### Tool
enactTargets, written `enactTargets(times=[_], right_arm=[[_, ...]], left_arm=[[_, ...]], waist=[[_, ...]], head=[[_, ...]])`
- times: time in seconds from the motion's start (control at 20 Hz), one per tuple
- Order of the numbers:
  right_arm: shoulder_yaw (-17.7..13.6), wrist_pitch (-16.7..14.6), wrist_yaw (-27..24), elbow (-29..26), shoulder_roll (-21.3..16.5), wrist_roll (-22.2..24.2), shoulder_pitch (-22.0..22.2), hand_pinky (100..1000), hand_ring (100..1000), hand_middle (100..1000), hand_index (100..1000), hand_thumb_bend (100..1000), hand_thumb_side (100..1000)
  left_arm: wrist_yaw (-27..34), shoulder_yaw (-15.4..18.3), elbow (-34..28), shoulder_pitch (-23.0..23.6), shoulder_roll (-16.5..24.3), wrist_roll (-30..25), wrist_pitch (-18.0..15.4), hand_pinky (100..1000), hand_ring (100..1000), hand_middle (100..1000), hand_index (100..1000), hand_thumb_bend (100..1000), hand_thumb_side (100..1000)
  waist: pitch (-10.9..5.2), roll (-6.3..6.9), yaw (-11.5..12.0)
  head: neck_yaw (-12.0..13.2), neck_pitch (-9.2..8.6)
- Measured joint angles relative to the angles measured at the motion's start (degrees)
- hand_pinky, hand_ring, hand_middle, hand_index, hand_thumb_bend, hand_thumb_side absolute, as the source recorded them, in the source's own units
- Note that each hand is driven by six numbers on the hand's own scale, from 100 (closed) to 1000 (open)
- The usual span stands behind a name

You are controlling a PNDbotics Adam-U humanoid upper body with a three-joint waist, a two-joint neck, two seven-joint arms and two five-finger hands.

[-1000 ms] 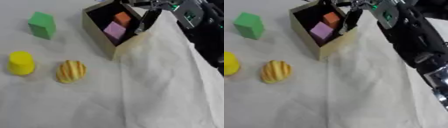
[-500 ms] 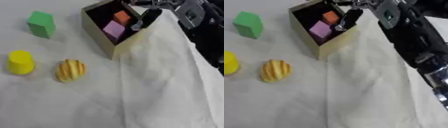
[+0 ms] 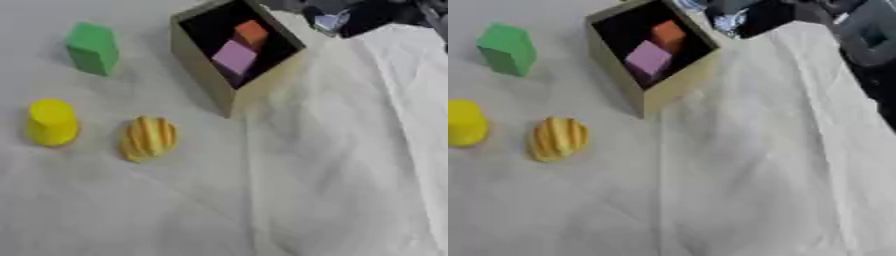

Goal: Pick up objects on the table and place them in the box.

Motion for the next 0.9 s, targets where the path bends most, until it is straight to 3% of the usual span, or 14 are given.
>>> enactTargets(times=[0.2, 0.4, 0.65, 0.9], right_arm=[[-4.94, 2.29, -3.49, -10.29, -5.31, -3.25, 9.19, 941, 968, 881, 994, 100, 560], [-9.44, 4.28, -4.75, -15.67, -8.23, -5.93, 16.22, 938, 941, 850, 977, 100, 570], [-12.19, 5.70, -5.29, -18.39, -8.93, -7.75, 19.67, 936, 928, 840, 965, 100, 572], [-13.34, 6.27, -5.38, -19.43, -9.33, -8.81, 21.09, 928, 878, 769, 929, 100, 573]], left_arm=[[-2.48, -0.84, -0.06, -4.16, 6.17, -2.92, 1.12, 825, 854, 791, 884, 605, 785], [-8.15, -2.18, -0.16, -9.35, 14.68, -10.14, 4.12, 843, 846, 788, 903, 609, 771], [-16.44, -5.17, 1.76, -14.97, 21.78, -23.45, 5.38, 870, 855, 803, 920, 611, 681], [-20.72, -8.34, 6.05, -20.17, 23.41, -38.77, 2.65, 885, 866, 815, 909, 623, 525]], waist=[[0.00, 1.29, -0.76], [-0.01, 3.03, -1.65], [-0.17, 4.23, -2.71], [-0.39, 4.85, -3.24]], head=[[0.47, 0.30], [0.99, 0.87], [1.72, 1.01], [2.09, 1.44]])
